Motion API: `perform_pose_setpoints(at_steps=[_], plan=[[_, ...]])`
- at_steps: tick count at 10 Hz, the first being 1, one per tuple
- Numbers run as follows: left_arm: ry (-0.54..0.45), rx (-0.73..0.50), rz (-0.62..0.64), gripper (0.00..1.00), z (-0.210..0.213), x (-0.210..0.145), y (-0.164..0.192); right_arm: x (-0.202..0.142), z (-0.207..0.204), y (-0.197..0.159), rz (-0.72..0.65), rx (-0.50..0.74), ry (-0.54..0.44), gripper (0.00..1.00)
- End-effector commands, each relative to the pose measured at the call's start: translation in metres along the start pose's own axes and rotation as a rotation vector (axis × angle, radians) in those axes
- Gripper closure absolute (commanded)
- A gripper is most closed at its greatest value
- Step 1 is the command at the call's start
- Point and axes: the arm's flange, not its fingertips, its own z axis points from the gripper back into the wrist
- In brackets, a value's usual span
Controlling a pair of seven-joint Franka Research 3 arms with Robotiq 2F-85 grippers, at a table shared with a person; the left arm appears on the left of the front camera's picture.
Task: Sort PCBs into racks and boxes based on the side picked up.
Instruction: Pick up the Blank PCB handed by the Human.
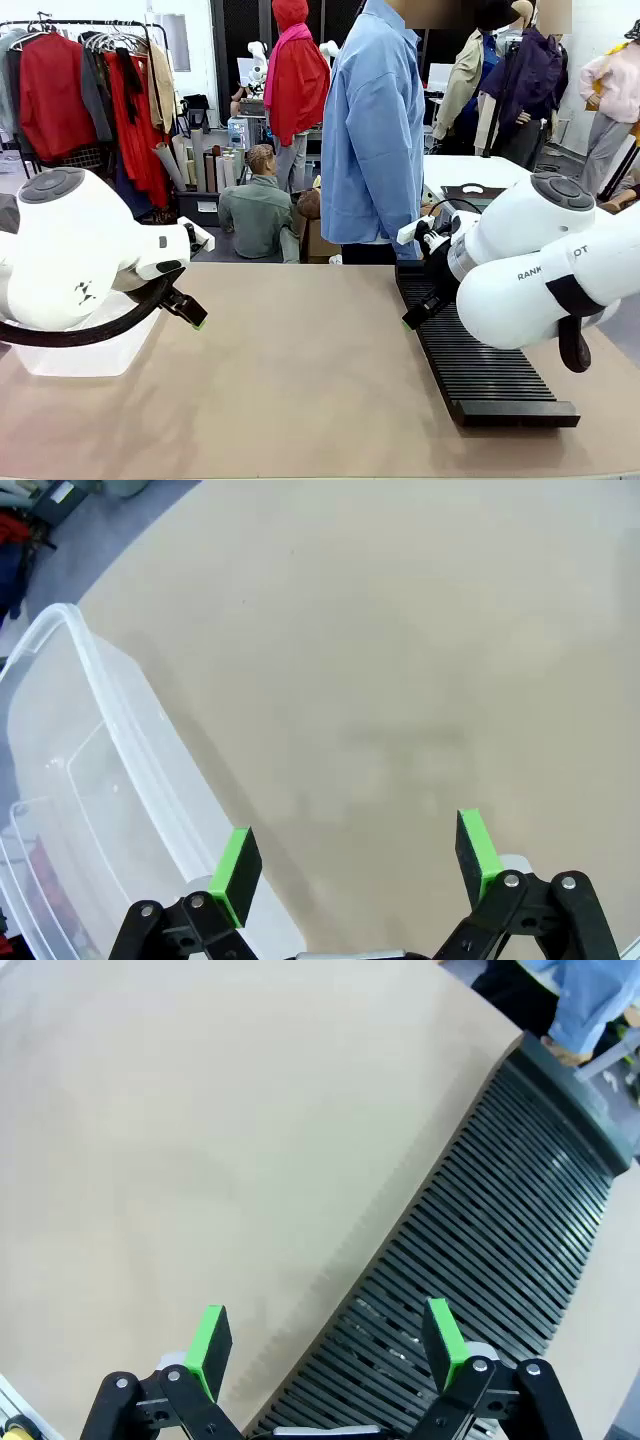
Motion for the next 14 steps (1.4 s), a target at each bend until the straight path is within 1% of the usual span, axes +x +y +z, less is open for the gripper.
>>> perform_pose_setpoints(at_steps=[1, 10, 11, 12, 14], plan=[[0.0, 0.0, 0.0, 0.0, 0.0, 0.0, 0.0, 0.0, 0.0, 0.0, 0.0, 0.0, 0.0, 0.0], [0.0, 0.0, -0.001, 0.0, 0.0, 0.0, 0.0, 0.0, 0.0, 0.0, 0.0, 0.0, 0.0, 0.0], [-0.011, 0.004, 0.036, 0.0, 0.004, 0.004, 0.005, 0.0, 0.0, 0.0, 0.0, 0.0, 0.0, 0.0], [-0.003, 0.014, 0.046, 0.0, 0.01, 0.005, 0.003, 0.003, 0.006, -0.001, -0.024, -0.004, -0.015, 0.0], [-0.003, -0.012, 0.034, 0.0, 0.02, 0.008, 0.01, 0.01, 0.017, -0.013, -0.057, -0.009, -0.035, 0.0]])
